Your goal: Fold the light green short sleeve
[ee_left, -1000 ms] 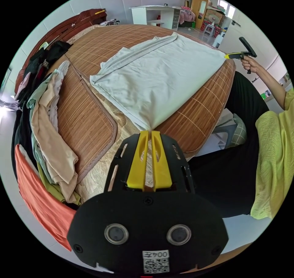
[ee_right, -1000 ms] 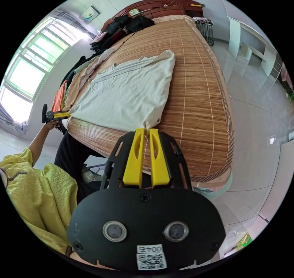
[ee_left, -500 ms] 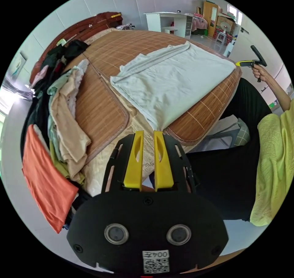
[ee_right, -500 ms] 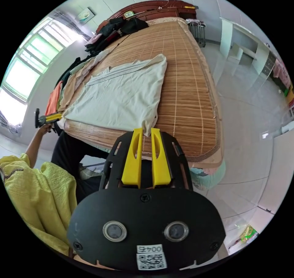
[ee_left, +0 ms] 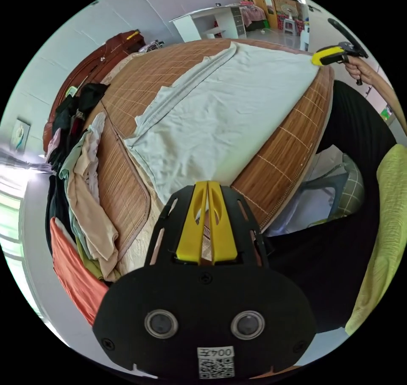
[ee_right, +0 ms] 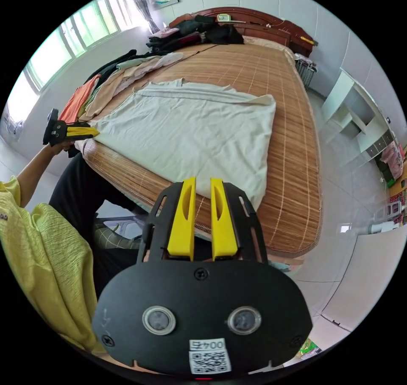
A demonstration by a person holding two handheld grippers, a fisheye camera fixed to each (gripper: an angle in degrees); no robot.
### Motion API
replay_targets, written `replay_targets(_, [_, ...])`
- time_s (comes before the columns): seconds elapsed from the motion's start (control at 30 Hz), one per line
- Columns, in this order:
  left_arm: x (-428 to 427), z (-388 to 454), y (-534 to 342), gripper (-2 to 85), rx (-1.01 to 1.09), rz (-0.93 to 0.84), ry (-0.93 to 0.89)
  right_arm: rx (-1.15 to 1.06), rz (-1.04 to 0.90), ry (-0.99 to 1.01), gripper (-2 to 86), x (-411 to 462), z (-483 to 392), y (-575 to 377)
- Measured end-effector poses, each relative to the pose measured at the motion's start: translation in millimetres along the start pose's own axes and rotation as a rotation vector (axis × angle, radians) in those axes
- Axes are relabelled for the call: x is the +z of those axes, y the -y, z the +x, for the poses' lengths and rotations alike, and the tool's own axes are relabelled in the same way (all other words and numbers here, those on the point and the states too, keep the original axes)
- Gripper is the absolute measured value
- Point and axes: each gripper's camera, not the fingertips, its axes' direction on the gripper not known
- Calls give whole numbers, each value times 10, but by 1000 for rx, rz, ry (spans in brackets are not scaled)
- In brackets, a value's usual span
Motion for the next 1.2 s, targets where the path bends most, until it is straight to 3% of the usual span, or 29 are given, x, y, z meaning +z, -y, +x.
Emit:
replay_targets(0.1, [107, 163, -66, 4, 19, -16, 20, 24, -149, -4, 55, 207, 88, 16])
replay_targets(0.37, [105, 259, -242, 3, -138, 70, -31, 17, -19, -90, 51, -222, 322, 552])
replay_targets(0.57, [102, 634, -192, 2, -74, 65, 117, 100, -7, -21, 76, -31, 1070, 1630])
replay_targets(0.7, [106, 699, -196, 2, -83, 72, 107, 240, -38, 125, 116, 304, 1643, 2236])
replay_targets(0.87, [114, 750, -190, 2, -86, 76, 89, 295, -128, 151, 140, 713, 1894, 2613])
replay_targets(0.97, [120, 805, -182, 1, -84, 78, 93, 237, -206, 138, 98, 907, 1820, 2736])
replay_targets(1.07, [126, 857, -169, 1, -81, 78, 96, 210, -125, 42, 16, 845, 1752, 2734])
replay_targets(1.2, [133, 899, -155, 1, -83, 79, 90, 374, -131, -106, 43, 884, 1998, 2614])
